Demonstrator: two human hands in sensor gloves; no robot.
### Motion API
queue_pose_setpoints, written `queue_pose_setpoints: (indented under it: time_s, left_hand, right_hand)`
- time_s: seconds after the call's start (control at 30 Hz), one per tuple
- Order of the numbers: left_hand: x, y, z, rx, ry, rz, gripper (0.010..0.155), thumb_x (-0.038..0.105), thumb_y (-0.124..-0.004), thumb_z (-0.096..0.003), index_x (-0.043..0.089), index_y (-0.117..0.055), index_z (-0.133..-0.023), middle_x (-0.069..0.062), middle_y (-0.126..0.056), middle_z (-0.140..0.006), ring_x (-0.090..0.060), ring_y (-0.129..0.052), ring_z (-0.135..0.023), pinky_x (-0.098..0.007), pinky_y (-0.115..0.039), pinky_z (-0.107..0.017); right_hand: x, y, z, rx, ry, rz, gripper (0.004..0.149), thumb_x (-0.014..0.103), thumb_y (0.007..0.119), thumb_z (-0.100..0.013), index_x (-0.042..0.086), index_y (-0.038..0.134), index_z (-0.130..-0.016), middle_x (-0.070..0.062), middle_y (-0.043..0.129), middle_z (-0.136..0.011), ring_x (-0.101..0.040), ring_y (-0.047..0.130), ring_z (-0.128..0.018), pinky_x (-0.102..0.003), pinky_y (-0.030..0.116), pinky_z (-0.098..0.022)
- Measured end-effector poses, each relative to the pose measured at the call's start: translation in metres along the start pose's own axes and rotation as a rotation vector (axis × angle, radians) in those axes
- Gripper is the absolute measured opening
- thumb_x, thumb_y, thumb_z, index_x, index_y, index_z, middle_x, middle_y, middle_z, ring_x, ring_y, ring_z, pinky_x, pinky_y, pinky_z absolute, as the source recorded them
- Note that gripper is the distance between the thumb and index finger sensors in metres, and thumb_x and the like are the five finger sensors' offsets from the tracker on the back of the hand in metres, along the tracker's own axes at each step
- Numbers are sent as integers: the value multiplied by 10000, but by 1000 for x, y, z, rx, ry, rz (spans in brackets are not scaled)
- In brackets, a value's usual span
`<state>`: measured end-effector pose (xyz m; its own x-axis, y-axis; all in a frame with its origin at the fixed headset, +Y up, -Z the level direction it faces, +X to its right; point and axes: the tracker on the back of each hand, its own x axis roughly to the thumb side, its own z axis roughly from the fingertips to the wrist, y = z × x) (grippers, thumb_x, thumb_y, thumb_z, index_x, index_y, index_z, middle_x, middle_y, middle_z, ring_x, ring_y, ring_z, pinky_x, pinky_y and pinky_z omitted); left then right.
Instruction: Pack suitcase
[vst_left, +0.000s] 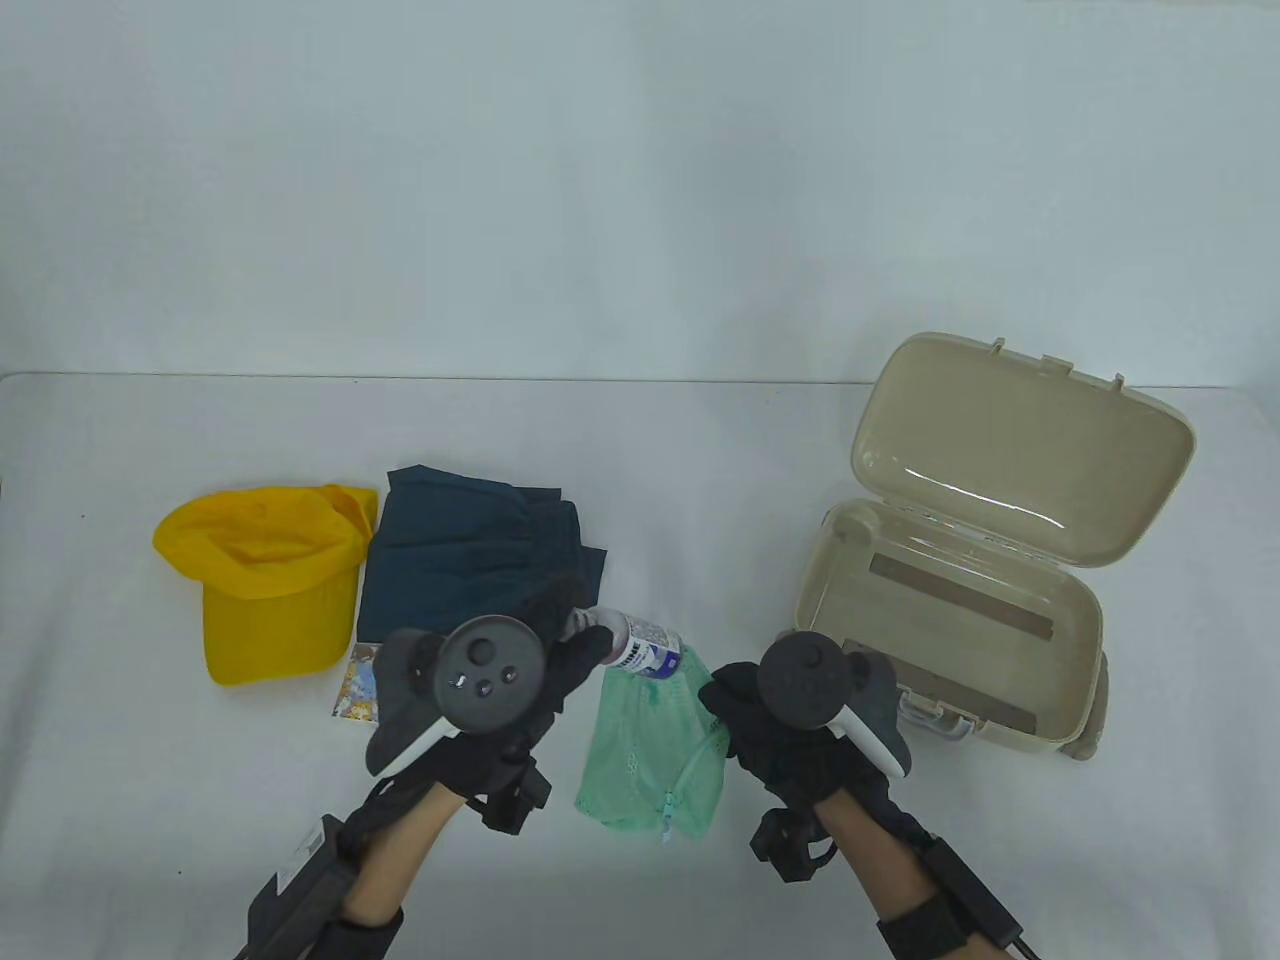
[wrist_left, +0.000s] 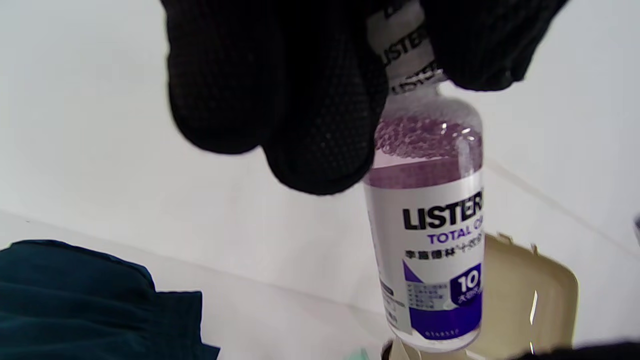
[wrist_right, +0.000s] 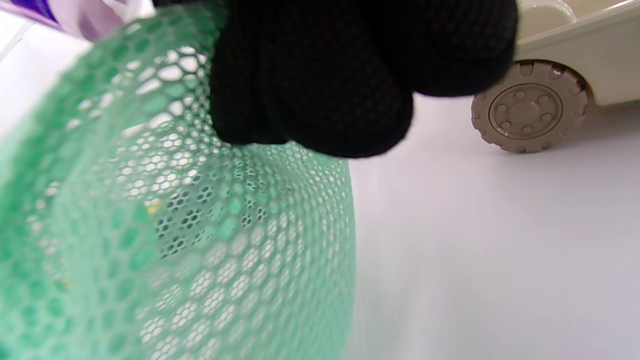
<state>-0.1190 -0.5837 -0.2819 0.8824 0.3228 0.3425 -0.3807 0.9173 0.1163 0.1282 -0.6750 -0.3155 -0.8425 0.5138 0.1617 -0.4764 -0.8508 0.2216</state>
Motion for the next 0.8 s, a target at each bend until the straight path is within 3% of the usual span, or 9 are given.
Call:
queue_pose_setpoints:
  time_s: [0.1, 0.37, 0.53, 0.8]
  left_hand:
    - [4, -21, -4, -57, -12, -108, 616, 461, -743, -482, 114, -702, -988, -84, -955, -734, -140, -1070, -473, -293, -933, -396]
    - [10, -68, -11, -290, -104, -167, 615, 460, -750, -476, 132, -698, -993, -83, -948, -746, -148, -1064, -489, -304, -926, -411]
    - [21, -87, -17, -448, -183, -212, 614, 454, -744, -475, 146, -692, -1004, -78, -946, -754, -150, -1058, -497, -320, -914, -416]
    - [18, -111, -36, -599, -185, -169, 607, 421, -711, -493, 148, -669, -1033, -92, -938, -770, -153, -1051, -507, -330, -905, -419]
  right_hand:
    - [-2, 0, -1, 5, 6, -16, 466, 412, 654, -538, 88, 816, -831, 76, 1009, -460, -68, 1020, -293, -285, 894, -279]
    - [-3, 0, -2, 2, 15, -8, 467, 422, 660, -534, 98, 816, -832, 83, 1009, -466, -69, 1021, -299, -284, 893, -286]
    - [-3, 0, -2, 1, 20, 3, 468, 424, 662, -533, 99, 816, -833, 80, 1009, -468, -70, 1021, -303, -286, 893, -288]
    - [-4, 4, -5, 20, 18, 28, 468, 424, 662, -532, 102, 815, -835, 78, 1010, -470, -73, 1021, -305, -287, 892, -290]
